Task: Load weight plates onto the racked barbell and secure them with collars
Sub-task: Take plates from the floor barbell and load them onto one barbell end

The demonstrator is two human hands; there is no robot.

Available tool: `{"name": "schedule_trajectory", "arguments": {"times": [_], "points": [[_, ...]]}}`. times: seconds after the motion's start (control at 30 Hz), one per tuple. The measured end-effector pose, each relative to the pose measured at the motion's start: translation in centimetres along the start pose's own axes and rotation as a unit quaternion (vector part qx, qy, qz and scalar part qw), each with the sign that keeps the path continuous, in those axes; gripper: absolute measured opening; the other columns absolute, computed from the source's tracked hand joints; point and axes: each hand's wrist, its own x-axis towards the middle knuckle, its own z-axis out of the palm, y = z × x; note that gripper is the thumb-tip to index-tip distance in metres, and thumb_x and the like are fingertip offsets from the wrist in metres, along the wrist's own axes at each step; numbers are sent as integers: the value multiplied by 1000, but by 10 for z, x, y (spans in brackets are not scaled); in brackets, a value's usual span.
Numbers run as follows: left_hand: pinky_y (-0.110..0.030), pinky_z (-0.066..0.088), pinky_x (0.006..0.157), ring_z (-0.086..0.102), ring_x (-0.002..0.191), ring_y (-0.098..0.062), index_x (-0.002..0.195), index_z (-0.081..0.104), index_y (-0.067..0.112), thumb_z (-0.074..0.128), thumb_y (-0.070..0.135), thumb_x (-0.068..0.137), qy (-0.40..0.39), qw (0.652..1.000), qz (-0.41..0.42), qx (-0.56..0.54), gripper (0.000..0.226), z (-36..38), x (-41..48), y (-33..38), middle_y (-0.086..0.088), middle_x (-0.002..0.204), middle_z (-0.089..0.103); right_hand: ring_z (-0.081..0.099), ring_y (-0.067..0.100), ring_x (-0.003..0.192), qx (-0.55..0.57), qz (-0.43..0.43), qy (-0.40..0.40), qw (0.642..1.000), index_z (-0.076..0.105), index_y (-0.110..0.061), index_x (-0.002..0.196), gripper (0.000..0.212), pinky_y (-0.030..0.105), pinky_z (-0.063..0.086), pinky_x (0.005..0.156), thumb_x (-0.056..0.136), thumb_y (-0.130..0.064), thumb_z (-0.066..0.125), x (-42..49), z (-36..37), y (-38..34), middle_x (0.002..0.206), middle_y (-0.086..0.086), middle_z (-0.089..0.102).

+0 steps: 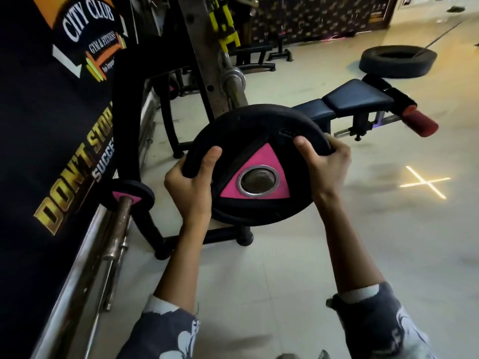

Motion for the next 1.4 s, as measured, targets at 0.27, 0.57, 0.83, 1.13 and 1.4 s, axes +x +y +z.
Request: {"name": "schedule_trajectory", "arguments": {"times": [0.27, 0.57, 0.83, 1.13, 1.4], "points": [[-14, 49, 68, 62, 73, 3, 75, 59, 35, 63, 66, 69, 28, 997, 59, 38, 31, 23, 59, -30, 30, 70, 65, 50, -3, 51, 33, -13, -19, 999, 63, -15, 72, 40, 16, 42, 53, 60, -53, 58, 59, 45, 34, 58, -11, 56], [0, 41, 63, 58, 69, 17, 80, 59, 28, 65, 52, 73, 34, 996, 54, 57, 26, 66, 157, -87, 36, 61, 60, 52, -11, 58, 13, -72, -23, 997, 55, 0, 84, 58, 6, 38, 54, 66, -55, 58, 148, 110, 80, 64, -15, 51], [0, 42, 63, 57, 70, 21, 84, 66, 16, 59, 60, 71, 42, 996, 68, 26, 47, 105, 243, -144, 34, 62, 58, 50, -1, 54, -17, -86, -7, 996, 51, -1, 80, 54, 16, 43, 54, 66, -54, 59, 232, 175, 120, 67, 4, 57], [1, 40, 62, 56, 69, 21, 91, 64, 12, 57, 58, 70, 69, 994, 78, 26, 51, 122, 279, -169, 33, 59, 59, 47, 12, 57, -43, -89, 14, 995, 53, 4, 78, 62, 14, 37, 54, 65, -57, 58, 268, 201, 136, 63, 13, 57], [-1, 40, 58, 57, 63, 10, 80, 64, 0, 61, 64, 69, 60, 993, 71, 67, 64, 118, 279, -173, 10, 68, 59, 49, 2, 56, -38, -77, -20, 996, 53, 0, 81, 57, 18, 42, 56, 67, -54, 58, 266, 197, 129, 68, 5, 57]]}}
